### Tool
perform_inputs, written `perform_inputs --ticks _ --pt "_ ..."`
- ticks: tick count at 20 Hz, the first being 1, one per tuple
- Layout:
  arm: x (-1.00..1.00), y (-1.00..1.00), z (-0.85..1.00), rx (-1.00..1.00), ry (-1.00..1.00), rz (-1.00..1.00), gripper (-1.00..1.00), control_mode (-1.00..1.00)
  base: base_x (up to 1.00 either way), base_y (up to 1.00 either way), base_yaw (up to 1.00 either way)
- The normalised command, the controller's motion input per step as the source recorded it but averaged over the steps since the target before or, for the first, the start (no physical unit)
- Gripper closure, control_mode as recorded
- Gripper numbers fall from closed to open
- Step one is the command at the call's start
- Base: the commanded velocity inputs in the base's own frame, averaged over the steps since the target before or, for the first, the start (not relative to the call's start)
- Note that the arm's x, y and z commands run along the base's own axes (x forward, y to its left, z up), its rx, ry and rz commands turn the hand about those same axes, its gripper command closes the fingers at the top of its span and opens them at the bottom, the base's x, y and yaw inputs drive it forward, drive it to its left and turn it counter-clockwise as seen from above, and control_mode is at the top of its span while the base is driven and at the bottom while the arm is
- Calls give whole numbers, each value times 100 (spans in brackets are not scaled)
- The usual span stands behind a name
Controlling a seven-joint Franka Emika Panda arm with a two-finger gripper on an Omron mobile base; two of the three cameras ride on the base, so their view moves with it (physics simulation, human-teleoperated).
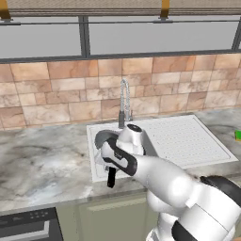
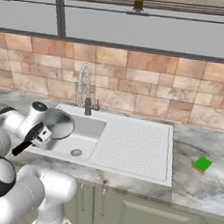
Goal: Pick the pan and sponge and place them into the sink. Then turn on the water.
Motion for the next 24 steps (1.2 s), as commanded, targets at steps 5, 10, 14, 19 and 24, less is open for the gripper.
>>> perform_inputs --ticks 5,10,14,19,24 --pt "26 -27 0 1 11 0 100 -100 0 0 0" --pt "45 -26 0 0 14 0 100 -100 0 0 0" --pt "48 -25 0 0 16 0 100 -100 0 0 0" --pt "41 -32 0 0 15 0 100 -100 0 0 0" --pt "56 -38 0 0 12 0 100 -100 0 0 0"
